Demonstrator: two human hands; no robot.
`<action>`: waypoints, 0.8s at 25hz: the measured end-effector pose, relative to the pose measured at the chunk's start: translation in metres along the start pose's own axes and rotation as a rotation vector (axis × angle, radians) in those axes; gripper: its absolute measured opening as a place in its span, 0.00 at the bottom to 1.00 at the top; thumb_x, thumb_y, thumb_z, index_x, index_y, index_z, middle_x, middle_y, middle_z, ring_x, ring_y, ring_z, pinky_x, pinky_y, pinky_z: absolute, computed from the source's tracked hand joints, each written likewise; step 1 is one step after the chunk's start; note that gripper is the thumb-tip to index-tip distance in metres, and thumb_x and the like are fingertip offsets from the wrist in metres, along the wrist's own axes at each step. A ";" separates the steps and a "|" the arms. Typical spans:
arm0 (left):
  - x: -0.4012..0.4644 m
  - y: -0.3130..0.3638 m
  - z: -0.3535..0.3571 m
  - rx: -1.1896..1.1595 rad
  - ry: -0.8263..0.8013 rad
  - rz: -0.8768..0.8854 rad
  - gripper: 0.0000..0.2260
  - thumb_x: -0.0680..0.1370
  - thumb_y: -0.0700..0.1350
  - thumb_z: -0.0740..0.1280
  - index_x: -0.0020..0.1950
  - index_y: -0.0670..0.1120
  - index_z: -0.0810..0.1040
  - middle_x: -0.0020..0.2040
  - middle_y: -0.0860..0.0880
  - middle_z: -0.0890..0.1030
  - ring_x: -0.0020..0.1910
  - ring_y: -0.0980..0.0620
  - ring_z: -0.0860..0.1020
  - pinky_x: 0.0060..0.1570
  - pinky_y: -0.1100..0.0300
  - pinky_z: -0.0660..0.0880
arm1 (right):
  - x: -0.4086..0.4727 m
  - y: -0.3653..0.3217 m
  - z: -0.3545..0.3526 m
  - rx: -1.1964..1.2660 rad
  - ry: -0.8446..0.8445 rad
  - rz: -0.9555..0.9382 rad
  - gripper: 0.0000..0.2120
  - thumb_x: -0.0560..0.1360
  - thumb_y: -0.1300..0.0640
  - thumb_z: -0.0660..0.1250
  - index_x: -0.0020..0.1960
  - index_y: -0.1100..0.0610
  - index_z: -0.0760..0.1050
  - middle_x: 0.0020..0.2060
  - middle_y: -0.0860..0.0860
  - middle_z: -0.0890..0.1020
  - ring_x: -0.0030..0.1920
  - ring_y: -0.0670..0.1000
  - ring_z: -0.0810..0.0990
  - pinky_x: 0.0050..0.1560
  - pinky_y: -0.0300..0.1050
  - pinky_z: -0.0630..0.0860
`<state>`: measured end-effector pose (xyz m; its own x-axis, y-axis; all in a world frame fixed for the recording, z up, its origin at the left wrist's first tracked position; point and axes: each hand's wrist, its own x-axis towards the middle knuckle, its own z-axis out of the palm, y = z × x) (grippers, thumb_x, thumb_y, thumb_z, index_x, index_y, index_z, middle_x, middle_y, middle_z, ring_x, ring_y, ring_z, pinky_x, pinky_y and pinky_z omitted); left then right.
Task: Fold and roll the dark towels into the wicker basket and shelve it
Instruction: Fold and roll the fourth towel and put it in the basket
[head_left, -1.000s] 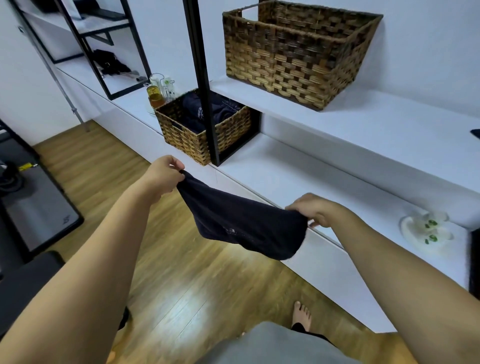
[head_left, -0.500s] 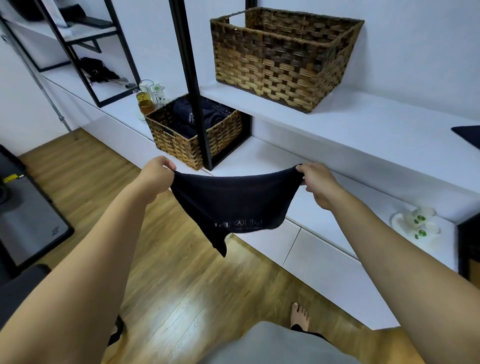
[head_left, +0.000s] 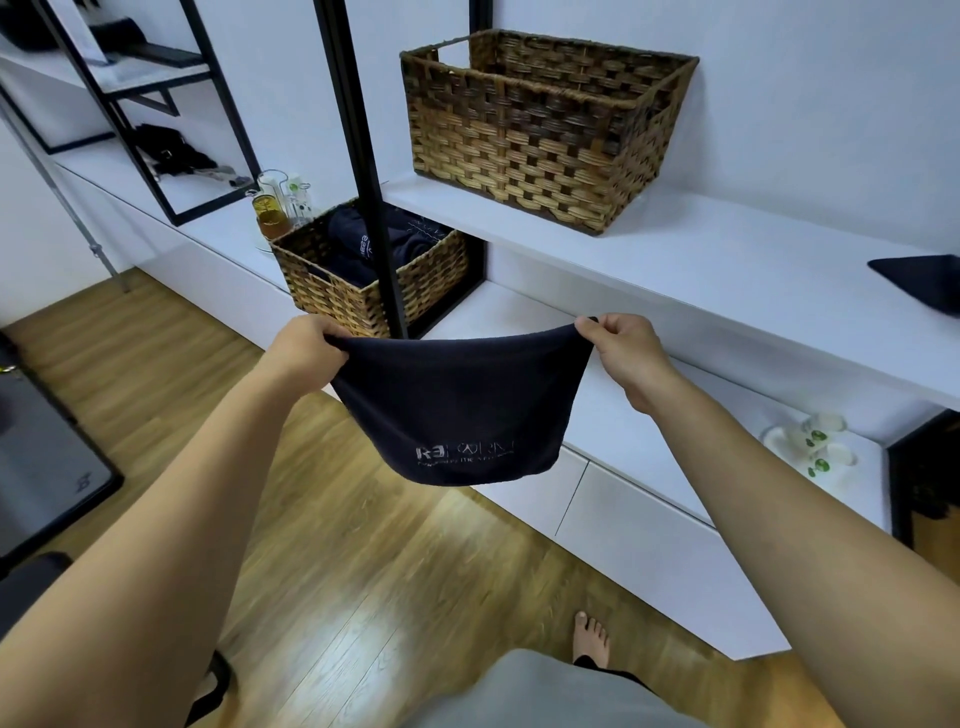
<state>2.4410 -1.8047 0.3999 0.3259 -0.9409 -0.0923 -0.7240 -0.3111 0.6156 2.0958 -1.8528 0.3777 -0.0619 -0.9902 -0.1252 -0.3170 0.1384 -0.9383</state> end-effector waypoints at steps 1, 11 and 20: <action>0.001 0.000 -0.002 0.049 0.023 0.021 0.10 0.80 0.36 0.64 0.54 0.48 0.81 0.52 0.46 0.80 0.54 0.43 0.77 0.53 0.49 0.76 | 0.000 0.000 -0.001 -0.013 -0.035 0.000 0.16 0.80 0.51 0.66 0.37 0.58 0.72 0.30 0.47 0.72 0.32 0.46 0.69 0.37 0.39 0.67; 0.008 -0.012 -0.013 0.431 0.129 0.001 0.11 0.80 0.56 0.66 0.56 0.51 0.81 0.52 0.46 0.80 0.52 0.42 0.77 0.52 0.45 0.78 | -0.003 -0.012 0.007 -0.142 -0.068 -0.229 0.04 0.78 0.61 0.70 0.45 0.55 0.76 0.38 0.50 0.80 0.39 0.48 0.77 0.43 0.43 0.75; -0.019 0.109 0.067 -0.120 -0.254 0.554 0.06 0.76 0.44 0.74 0.49 0.49 0.78 0.40 0.50 0.80 0.41 0.49 0.77 0.43 0.51 0.75 | -0.012 -0.035 0.034 -0.288 -0.263 -0.529 0.05 0.78 0.59 0.70 0.47 0.50 0.78 0.38 0.43 0.80 0.36 0.45 0.76 0.43 0.44 0.74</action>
<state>2.3149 -1.8296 0.4165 -0.2446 -0.9652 0.0921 -0.6656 0.2362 0.7079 2.1394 -1.8469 0.4009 0.3937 -0.8923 0.2208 -0.4840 -0.4054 -0.7755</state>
